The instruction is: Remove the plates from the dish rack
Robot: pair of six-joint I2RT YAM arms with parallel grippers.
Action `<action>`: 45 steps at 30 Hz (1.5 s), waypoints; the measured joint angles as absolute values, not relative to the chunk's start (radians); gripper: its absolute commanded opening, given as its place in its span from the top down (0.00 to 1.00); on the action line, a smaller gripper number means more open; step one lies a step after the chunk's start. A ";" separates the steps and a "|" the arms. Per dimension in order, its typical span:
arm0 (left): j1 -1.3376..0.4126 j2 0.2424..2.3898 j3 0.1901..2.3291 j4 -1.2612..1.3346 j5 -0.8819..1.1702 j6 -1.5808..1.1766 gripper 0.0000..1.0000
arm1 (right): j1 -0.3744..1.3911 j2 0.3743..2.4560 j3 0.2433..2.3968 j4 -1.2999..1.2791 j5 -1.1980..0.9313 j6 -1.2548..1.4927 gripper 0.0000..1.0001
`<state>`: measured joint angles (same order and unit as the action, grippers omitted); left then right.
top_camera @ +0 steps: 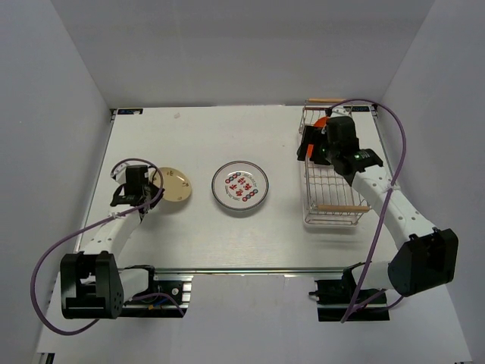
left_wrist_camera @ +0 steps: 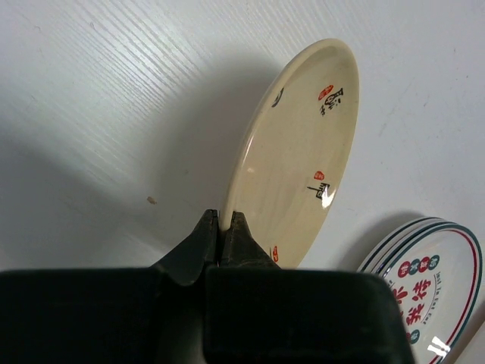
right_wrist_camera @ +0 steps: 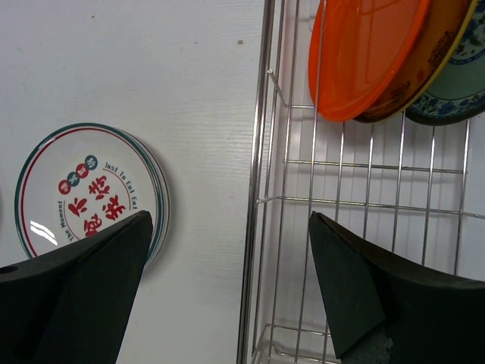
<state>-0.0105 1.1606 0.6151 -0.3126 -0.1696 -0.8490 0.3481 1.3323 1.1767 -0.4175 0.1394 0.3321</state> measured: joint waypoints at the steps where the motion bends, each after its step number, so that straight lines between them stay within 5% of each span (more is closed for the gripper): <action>1: -0.006 1.164 0.615 -0.310 -0.166 -0.851 1.00 | 0.344 1.332 1.177 -0.417 0.142 0.332 0.11; 8: 0.023 1.252 0.626 -0.303 -0.115 -0.870 0.90 | 0.313 1.351 1.190 -0.418 0.182 0.324 0.11; 16: 0.033 1.272 0.643 -0.369 -0.108 -0.865 0.54 | 0.273 1.432 1.269 -0.417 0.260 0.292 0.11; 22: 0.036 1.262 0.653 -0.455 -0.145 -0.864 0.44 | 0.247 1.497 1.323 -0.417 0.284 0.253 0.11; 28: 0.036 1.261 0.727 -0.533 -0.161 -0.867 0.16 | 0.236 1.555 1.378 -0.417 0.284 0.216 0.11; 29: 0.037 1.258 0.739 -0.542 -0.162 -0.867 0.02 | 0.236 1.565 1.388 -0.416 0.284 0.208 0.11; 45: 0.029 1.087 0.925 -0.644 -0.150 -0.835 0.02 | 0.236 1.777 1.536 -0.421 0.334 0.176 0.11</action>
<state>0.0288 1.0866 0.9253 -0.6441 -0.1501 -0.8349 0.2356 1.7775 1.5356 -0.4213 0.3336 0.1757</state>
